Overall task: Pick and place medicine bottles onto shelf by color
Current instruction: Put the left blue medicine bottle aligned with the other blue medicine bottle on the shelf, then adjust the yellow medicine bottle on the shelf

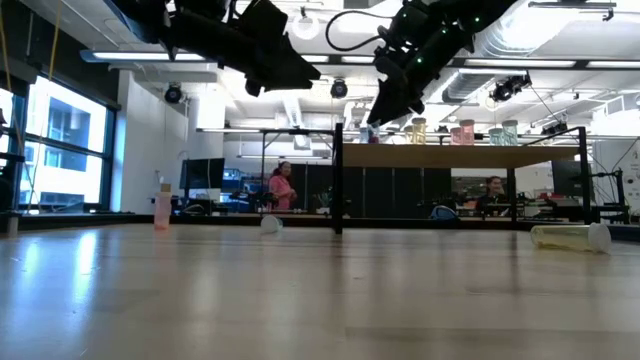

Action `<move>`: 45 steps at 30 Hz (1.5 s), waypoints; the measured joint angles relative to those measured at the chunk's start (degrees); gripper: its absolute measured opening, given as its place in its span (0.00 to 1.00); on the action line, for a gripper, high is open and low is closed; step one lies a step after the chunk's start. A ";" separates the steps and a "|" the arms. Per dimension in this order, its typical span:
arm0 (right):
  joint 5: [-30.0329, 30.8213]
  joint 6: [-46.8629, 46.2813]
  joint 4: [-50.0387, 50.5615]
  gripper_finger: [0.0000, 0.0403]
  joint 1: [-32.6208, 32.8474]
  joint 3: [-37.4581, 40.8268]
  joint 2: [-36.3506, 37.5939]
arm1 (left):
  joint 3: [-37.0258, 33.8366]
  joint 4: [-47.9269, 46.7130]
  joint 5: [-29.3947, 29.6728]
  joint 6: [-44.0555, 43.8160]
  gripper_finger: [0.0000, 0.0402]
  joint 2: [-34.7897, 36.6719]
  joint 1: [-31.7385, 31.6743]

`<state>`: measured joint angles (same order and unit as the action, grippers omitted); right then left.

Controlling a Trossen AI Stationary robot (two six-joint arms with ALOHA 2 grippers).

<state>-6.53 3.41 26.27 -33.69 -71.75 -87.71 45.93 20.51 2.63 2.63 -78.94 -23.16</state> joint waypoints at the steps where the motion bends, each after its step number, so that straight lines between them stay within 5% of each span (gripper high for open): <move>1: -0.19 -0.03 -0.35 0.25 0.00 -0.02 -0.25 | 0.00 0.00 0.00 -0.02 0.50 0.00 0.00; 20: 0.21 -0.96 -0.11 0.25 0.01 -0.09 -0.65 | 0.00 -0.12 0.20 0.00 0.50 0.00 -0.07; 31: 0.46 -0.97 0.74 0.43 0.00 0.19 -0.77 | 0.00 -0.13 0.20 0.15 0.50 0.00 -0.07; 45: 0.45 0.47 4.00 0.44 0.00 -2.92 2.18 | 0.00 -0.14 1.07 0.15 0.49 0.00 -0.07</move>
<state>-6.08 3.88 30.27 -33.69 -74.66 -85.53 45.93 20.37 3.70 2.79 -78.94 -23.22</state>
